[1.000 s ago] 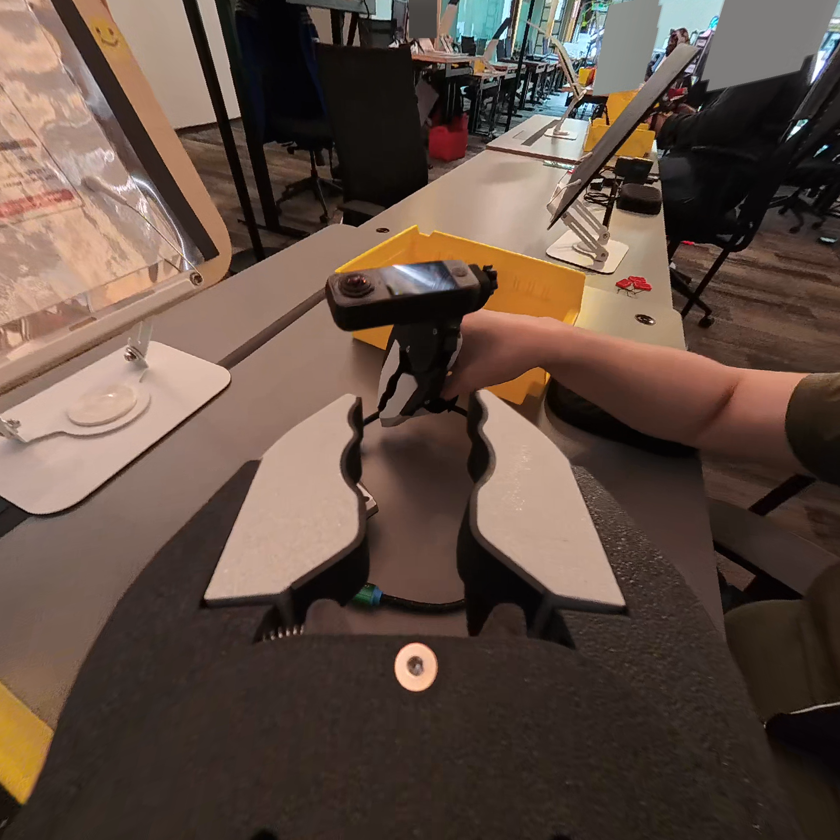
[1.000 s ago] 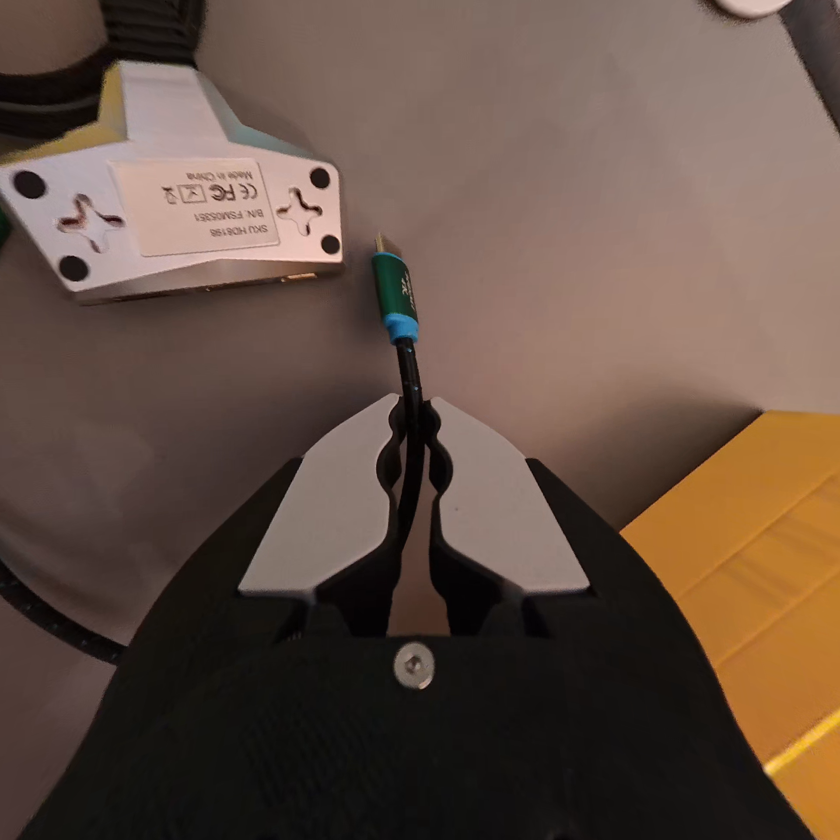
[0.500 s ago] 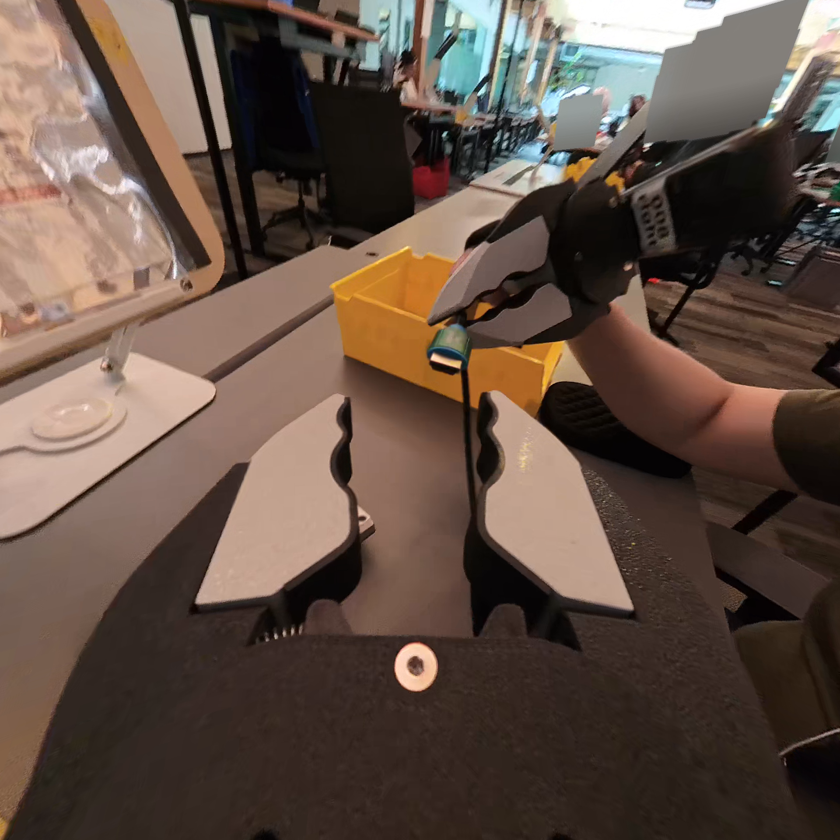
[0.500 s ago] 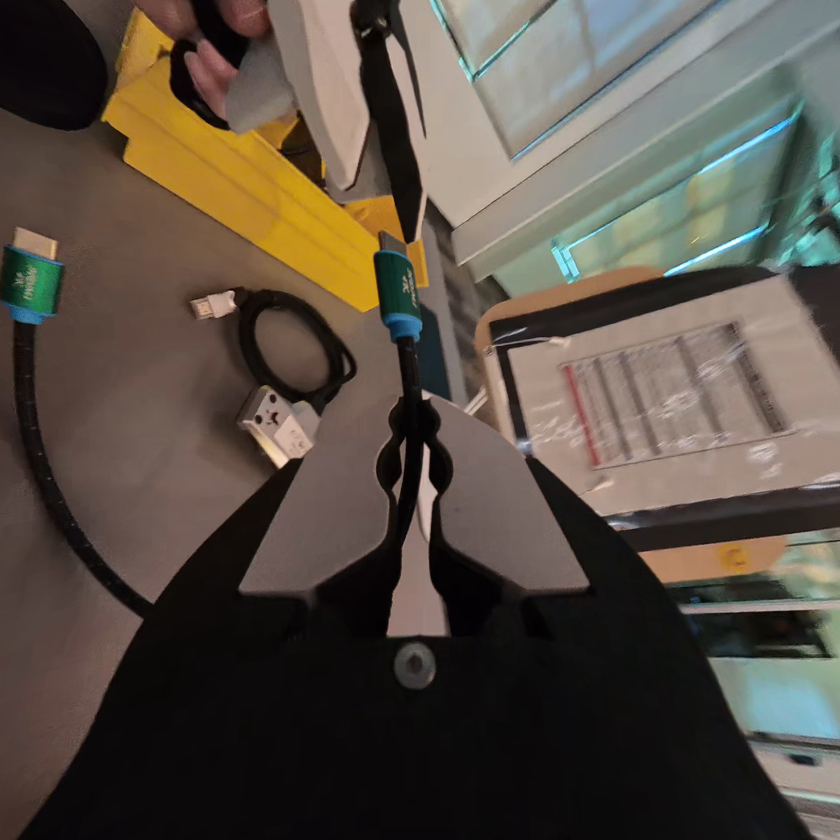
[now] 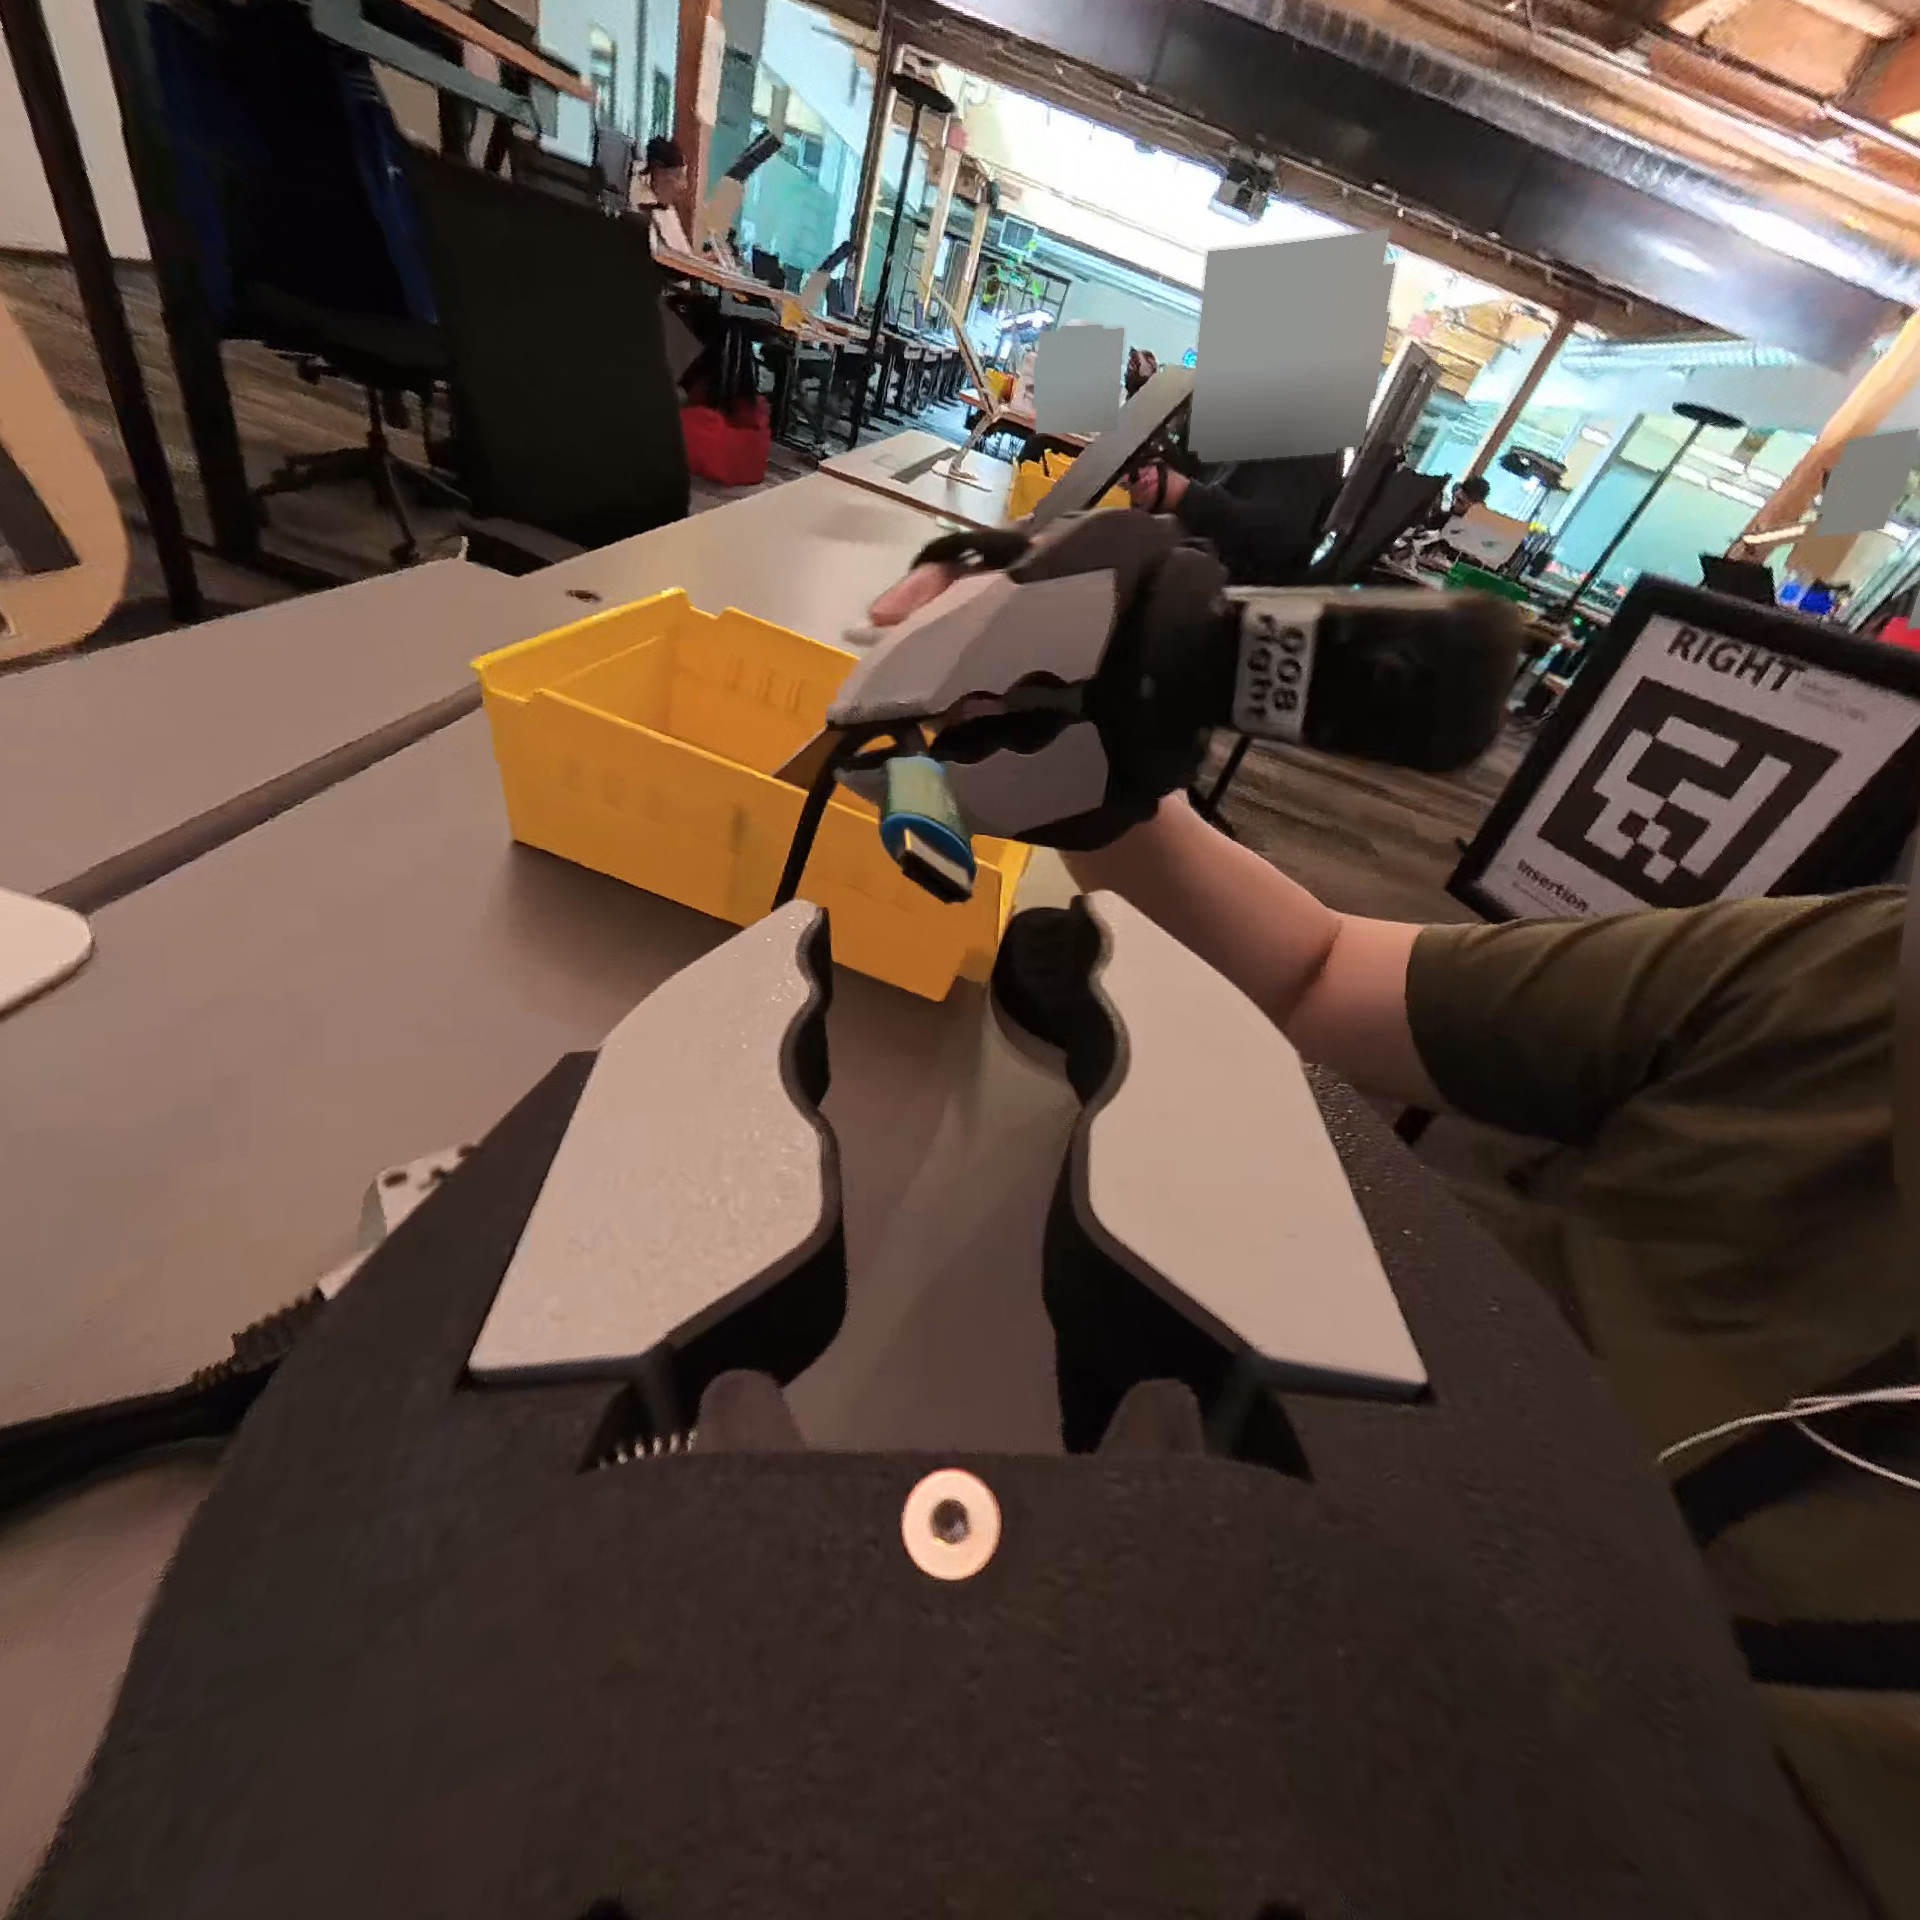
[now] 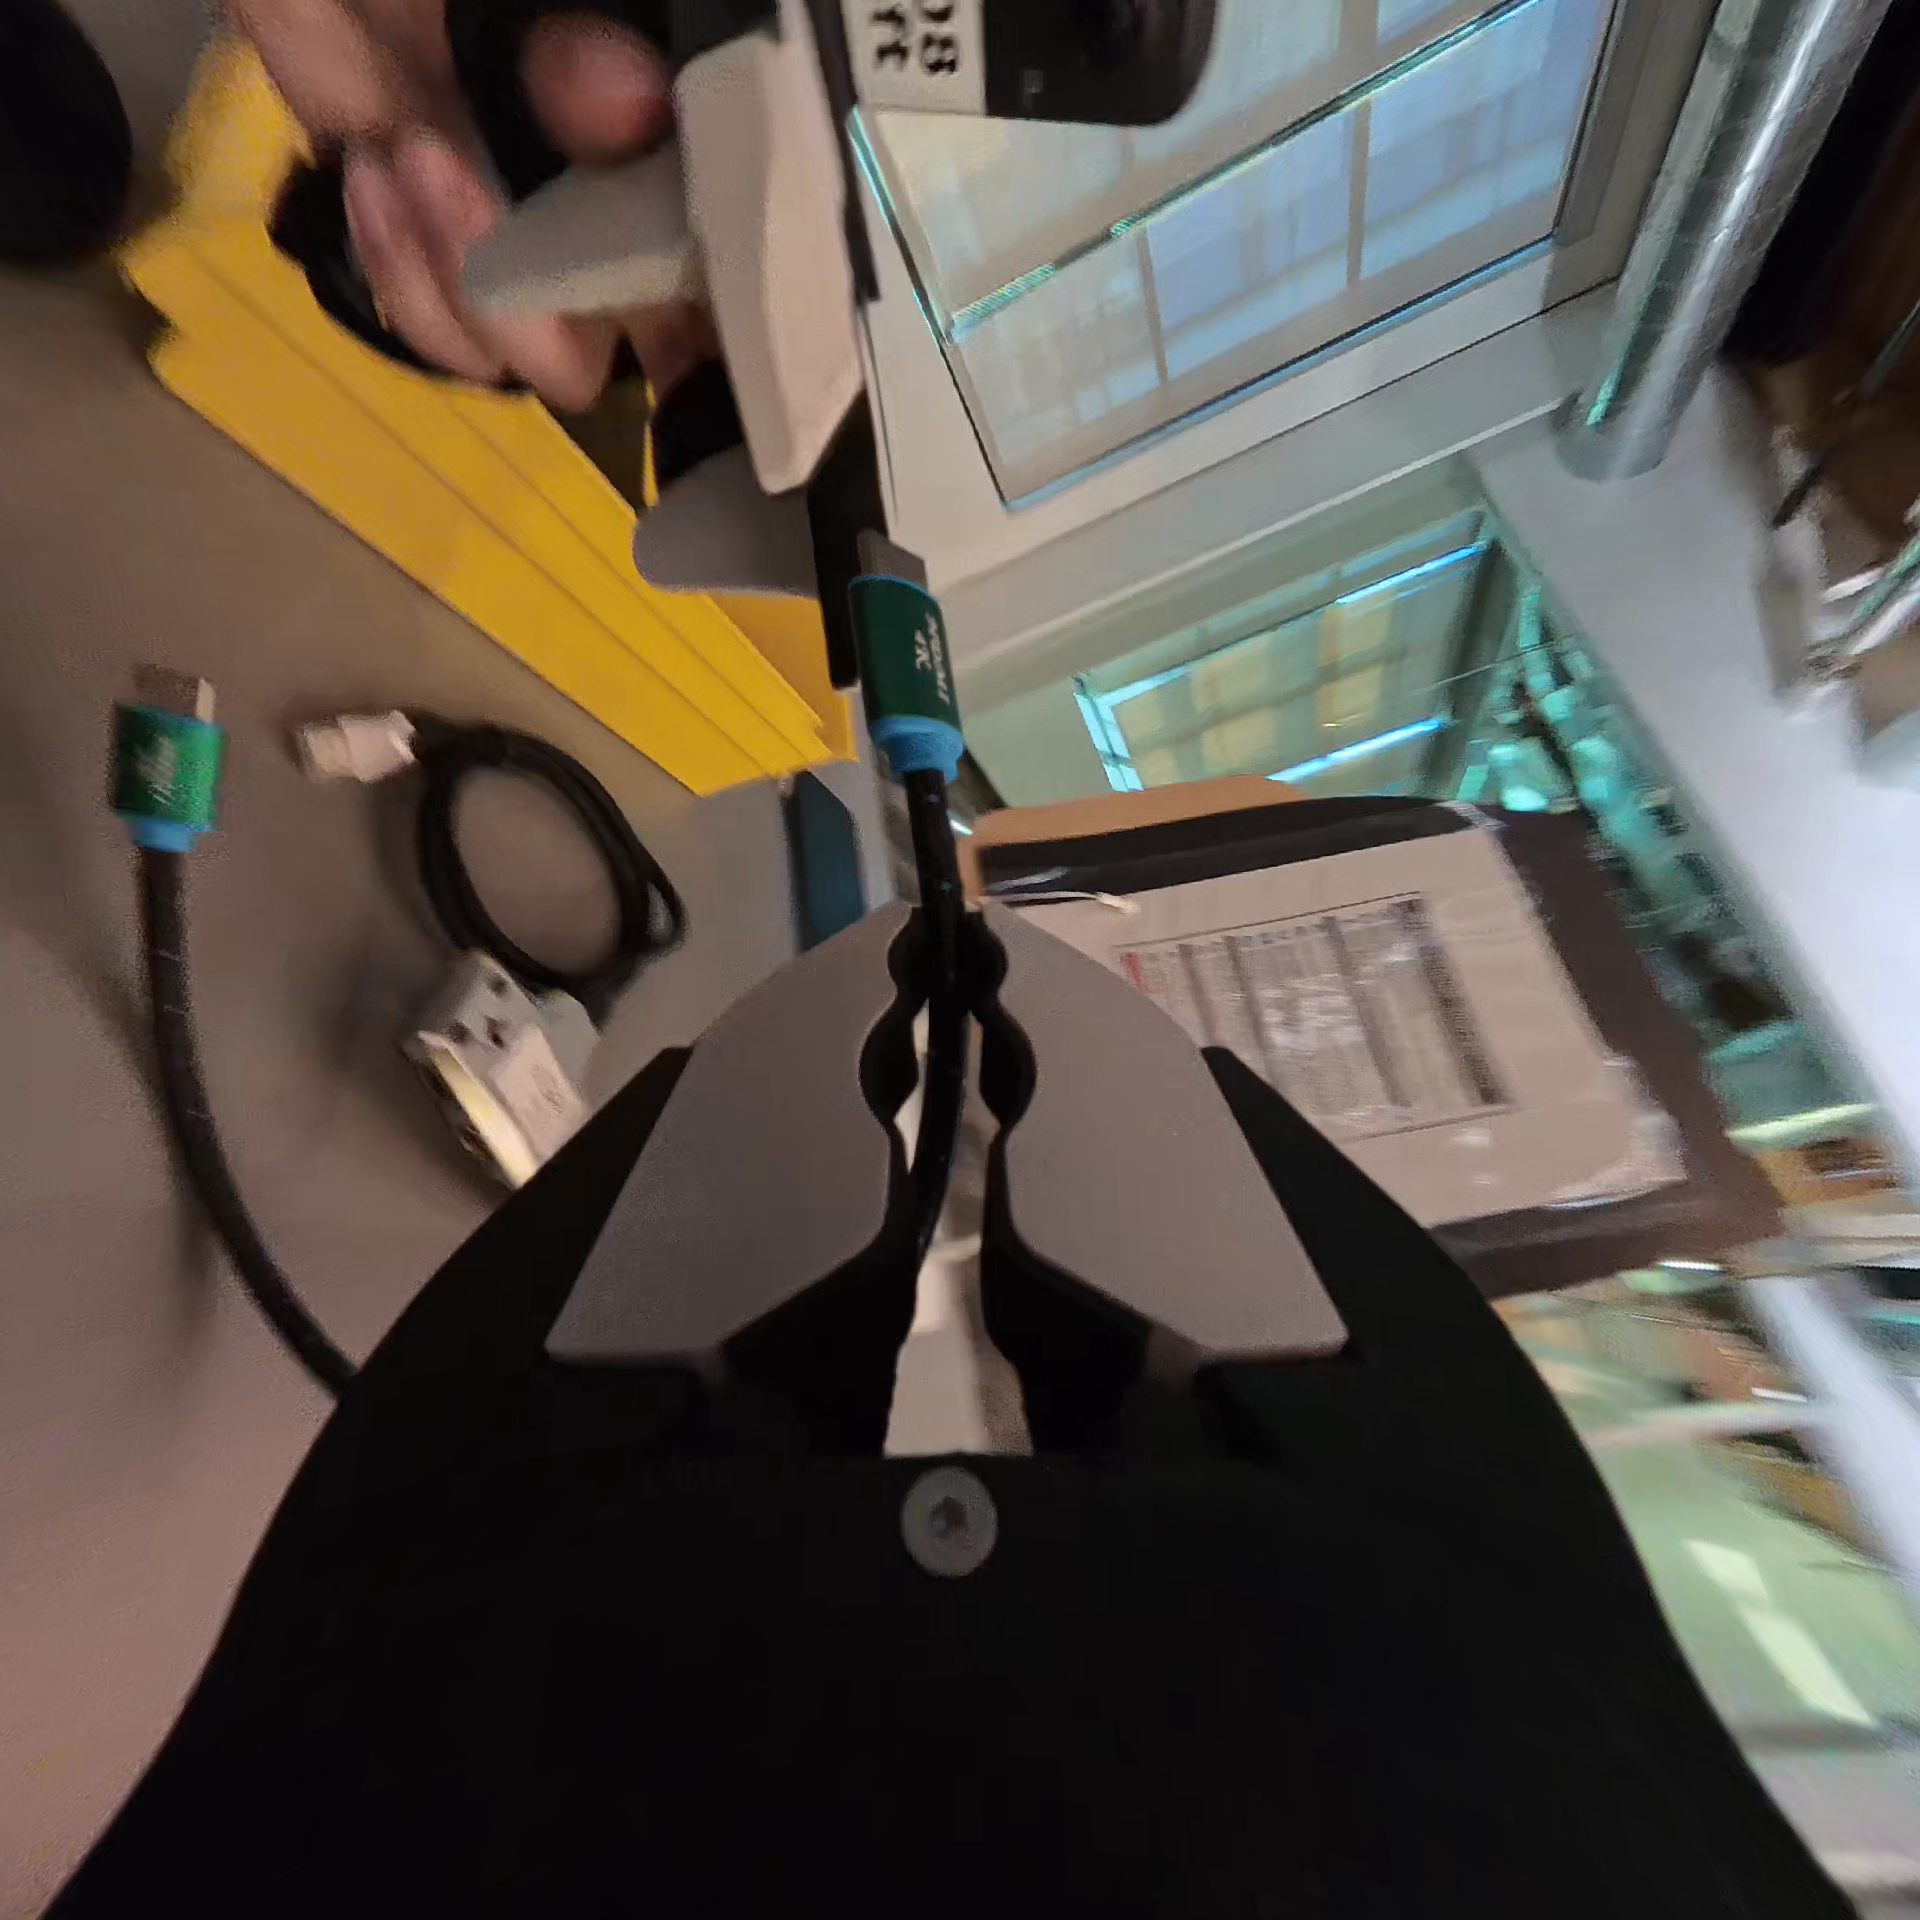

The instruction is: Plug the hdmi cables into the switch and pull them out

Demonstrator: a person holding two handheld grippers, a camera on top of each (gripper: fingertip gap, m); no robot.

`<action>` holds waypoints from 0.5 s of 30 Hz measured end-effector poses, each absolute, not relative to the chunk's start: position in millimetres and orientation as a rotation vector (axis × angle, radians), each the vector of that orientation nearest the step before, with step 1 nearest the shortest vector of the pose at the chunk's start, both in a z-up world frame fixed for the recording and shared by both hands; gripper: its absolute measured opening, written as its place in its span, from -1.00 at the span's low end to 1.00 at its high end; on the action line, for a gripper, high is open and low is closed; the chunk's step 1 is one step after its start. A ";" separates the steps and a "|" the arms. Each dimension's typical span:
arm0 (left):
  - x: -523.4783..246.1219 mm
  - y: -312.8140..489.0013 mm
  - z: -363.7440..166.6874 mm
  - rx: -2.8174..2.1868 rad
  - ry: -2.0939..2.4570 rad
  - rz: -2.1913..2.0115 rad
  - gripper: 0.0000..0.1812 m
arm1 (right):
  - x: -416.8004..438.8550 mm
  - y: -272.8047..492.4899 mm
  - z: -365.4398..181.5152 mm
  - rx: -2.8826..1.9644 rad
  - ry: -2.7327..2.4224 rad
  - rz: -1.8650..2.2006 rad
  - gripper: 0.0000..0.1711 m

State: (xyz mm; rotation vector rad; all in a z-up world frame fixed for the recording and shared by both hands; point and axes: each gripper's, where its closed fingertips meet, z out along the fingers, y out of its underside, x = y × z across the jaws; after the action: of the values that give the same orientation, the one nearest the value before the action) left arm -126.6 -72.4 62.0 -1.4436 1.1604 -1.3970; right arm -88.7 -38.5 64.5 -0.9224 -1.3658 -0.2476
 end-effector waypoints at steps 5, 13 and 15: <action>-132.0 -66.9 71.0 -1.247 1.210 -1.000 -0.53 | -99.4 -59.7 59.6 -1.244 -1.356 0.493 -0.91; -130.3 -89.8 84.1 -1.036 1.234 -0.916 -0.54 | -119.1 -95.0 60.7 -1.296 -1.342 1.205 -0.92; -130.4 -95.7 86.6 -1.021 1.232 -1.002 -0.54 | -123.9 -96.8 55.5 -1.302 -1.351 1.248 -0.92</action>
State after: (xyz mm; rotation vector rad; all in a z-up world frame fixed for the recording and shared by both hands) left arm -130.4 -95.7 86.6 -1.0207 1.2316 -1.0023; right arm -123.9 -96.8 55.5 -1.3024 -1.3514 1.2482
